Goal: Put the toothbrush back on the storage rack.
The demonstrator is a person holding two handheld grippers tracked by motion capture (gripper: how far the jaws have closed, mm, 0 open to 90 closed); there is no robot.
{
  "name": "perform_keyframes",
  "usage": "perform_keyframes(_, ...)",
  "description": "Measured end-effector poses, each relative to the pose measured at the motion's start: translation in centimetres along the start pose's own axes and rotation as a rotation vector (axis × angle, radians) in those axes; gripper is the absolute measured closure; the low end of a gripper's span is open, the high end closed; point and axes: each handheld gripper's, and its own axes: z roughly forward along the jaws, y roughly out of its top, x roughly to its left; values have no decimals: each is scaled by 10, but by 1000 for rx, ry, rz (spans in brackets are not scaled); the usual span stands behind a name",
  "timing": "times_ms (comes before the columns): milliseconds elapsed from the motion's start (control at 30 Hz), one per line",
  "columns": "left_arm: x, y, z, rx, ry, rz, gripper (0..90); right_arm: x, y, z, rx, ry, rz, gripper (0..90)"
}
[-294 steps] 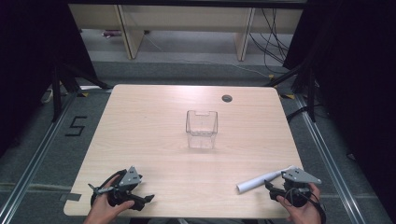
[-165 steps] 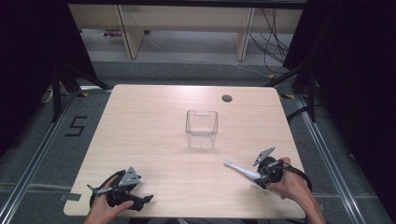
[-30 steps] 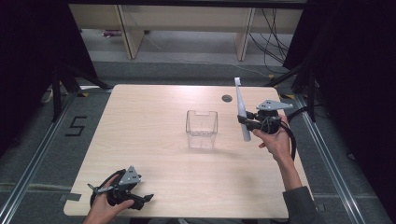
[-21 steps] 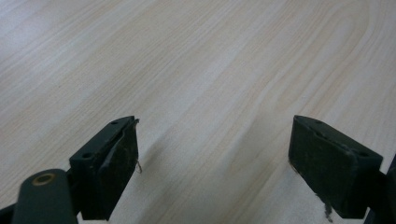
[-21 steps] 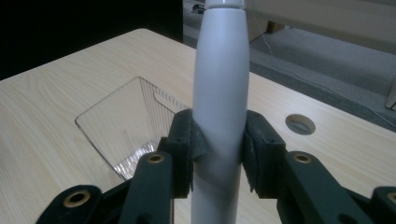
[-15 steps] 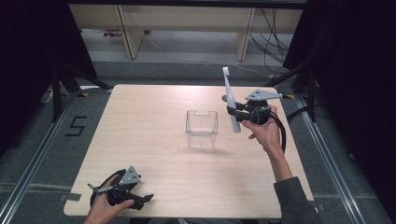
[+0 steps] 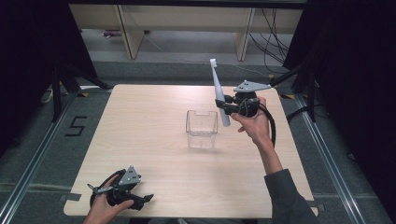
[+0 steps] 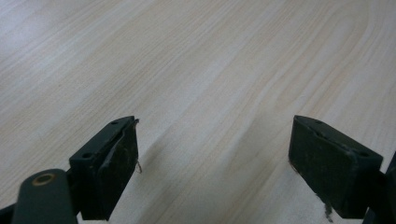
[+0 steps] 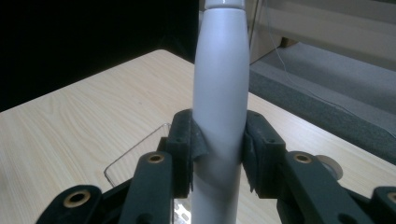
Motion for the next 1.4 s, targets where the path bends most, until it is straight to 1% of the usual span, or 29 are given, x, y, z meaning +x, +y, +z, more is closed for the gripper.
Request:
perform_keyframes(33, 0, 0, 0, 4, 0, 5, 155, 2, 0, 2, 6, 13, 18, 669)
perform_keyframes(67, 0, 0, 0, 4, 0, 5, 155, 2, 0, 2, 6, 13, 18, 669)
perform_keyframes(100, 0, -1, 0, 1, 0, -11, 155, 2, 1, 4, 6, 10, 7, 669)
perform_keyframes(133, -1, -1, 0, -1, 1, -14, 155, 3, 1, 7, 9, 17, 1, 669)
perform_keyframes(233, 0, -1, -1, 4, 1, -3, 155, 6, 1, 12, -1, 13, 18, 669)
perform_keyframes(267, 0, -1, -1, 1, 2, -7, 155, 5, 1, 14, -7, 12, 3, 669)
perform_keyframes(300, 0, -1, -1, 1, 3, -6, 155, 6, 2, 15, 6, 24, 13, 669)
perform_keyframes(367, 0, -1, 0, 2, 2, -8, 155, 9, 3, 18, -3, 26, 15, 669)
perform_keyframes(433, -1, -2, 0, -5, -1, -12, 155, 12, 6, 22, -4, 44, -3, 669)
perform_keyframes(533, -1, -3, 0, -12, 0, -18, 155, 15, 8, 26, -10, 35, 1, 669)
perform_keyframes(567, -1, -3, -1, -9, -4, -15, 155, 16, 9, 28, 5, 48, -1, 669)
perform_keyframes(633, -1, -2, 0, -12, 2, -15, 155, 20, 9, 36, 8, 51, -1, 669)
perform_keyframes(667, 0, -2, 0, -8, -2, -2, 155, 20, 9, 38, 13, 55, -13, 669)
perform_keyframes(700, 0, -2, 0, -8, -2, -2, 155, 20, 9, 38, 13, 55, -13, 669)
perform_keyframes(733, -1, -3, 0, -6, 0, -13, 155, 22, 8, 42, 26, 55, 4, 669)
perform_keyframes(767, -1, -3, 0, -6, 0, -13, 155, 22, 8, 42, 26, 55, 4, 669)
perform_keyframes(800, -1, -3, -1, -11, -3, -13, 155, 21, 7, 48, 25, 61, -16, 669)
perform_keyframes(967, -1, -3, 0, -11, 3, -13, 155, 23, 5, 55, 46, 46, -19, 669)
perform_keyframes(1000, 1, -2, -1, -10, 2, 8, 156, 25, 3, 58, 65, 52, 2, 669)
perform_keyframes(1033, 0, -2, -1, -7, 1, 2, 156, 24, 2, 60, 76, 58, -6, 669)
perform_keyframes(1067, -2, -3, 0, -18, -5, -24, 156, 25, 0, 63, 85, 57, -8, 669)
perform_keyframes(1133, -1, -3, -1, -8, 2, -15, 155, 24, -2, 65, 86, 58, -18, 669)
perform_keyframes(1200, -1, -3, -1, -13, 0, -17, 156, 25, -6, 71, 107, 47, 1, 669)
perform_keyframes(1233, -1, -3, -1, -13, 0, -17, 156, 25, -6, 71, 107, 47, 1, 669)
perform_keyframes(1267, -1, -3, -1, -8, -5, -9, 155, 25, -9, 73, 114, 49, -13, 668)
perform_keyframes(1300, -1, -3, -1, -8, -5, -9, 155, 25, -9, 73, 114, 49, -13, 668)
perform_keyframes(1333, -1, -3, -1, -8, -2, -8, 156, 25, -10, 73, 141, 52, -11, 669)
perform_keyframes(1367, -1, -3, -1, -8, -2, -8, 155, 25, -10, 73, 141, 52, -11, 669)
perform_keyframes(1400, -1, -3, -1, -7, 0, -10, 156, 25, -13, 74, 155, 48, 2, 669)
